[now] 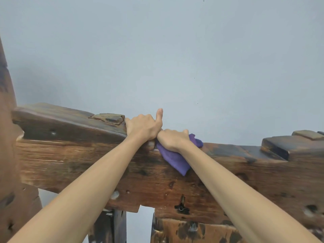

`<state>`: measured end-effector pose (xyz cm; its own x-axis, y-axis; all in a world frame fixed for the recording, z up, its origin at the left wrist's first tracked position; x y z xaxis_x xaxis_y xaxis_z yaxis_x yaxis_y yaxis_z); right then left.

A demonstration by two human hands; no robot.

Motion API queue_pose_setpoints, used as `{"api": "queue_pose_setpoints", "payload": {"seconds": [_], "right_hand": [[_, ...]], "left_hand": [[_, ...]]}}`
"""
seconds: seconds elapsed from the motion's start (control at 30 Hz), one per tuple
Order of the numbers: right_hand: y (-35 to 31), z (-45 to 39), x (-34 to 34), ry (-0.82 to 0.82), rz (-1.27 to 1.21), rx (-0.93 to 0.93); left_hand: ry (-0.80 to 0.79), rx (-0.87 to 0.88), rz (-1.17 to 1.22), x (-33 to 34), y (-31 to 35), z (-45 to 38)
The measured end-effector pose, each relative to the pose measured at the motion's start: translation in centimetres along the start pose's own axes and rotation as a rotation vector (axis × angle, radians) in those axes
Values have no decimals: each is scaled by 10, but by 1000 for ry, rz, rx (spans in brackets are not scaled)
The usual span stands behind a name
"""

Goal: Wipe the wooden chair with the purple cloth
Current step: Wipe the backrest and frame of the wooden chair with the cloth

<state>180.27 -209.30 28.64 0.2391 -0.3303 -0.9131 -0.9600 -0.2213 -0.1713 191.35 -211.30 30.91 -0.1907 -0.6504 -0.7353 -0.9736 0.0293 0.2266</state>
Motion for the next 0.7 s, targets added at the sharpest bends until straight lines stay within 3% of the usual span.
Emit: {"api": "queue_pose_setpoints", "payload": {"seconds": [0.2,0.33,0.47,0.53,0.63,0.7], "right_hand": [[16,74,-21,129,-34,-355],[65,115,-38,113,-129,-424],[146,136,-61,288,79,-170],[183,149,-73,373,348,39],[202,151,-79,296,642,231],[202,130,-77,214,654,248]], "left_hand": [[-9,28,8,-7,1,6],[-76,53,-38,-8,-2,7],[-103,88,-81,-3,-7,5],[-78,95,-101,-2,-9,3],[-56,107,-130,0,-7,4],[-50,108,-151,1,-5,5]]}}
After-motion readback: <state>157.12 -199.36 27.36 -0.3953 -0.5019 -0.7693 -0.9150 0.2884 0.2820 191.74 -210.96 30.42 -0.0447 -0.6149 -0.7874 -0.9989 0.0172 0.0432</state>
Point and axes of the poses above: each hand's wrist, its own z-axis away from the middle knuckle, its own x-axis out of the palm, y = z × x, the point moved 3 cm from there along -z, towards the middle knuckle, and after that the axes turned 13 degrees about y, right-handed, at the moved point
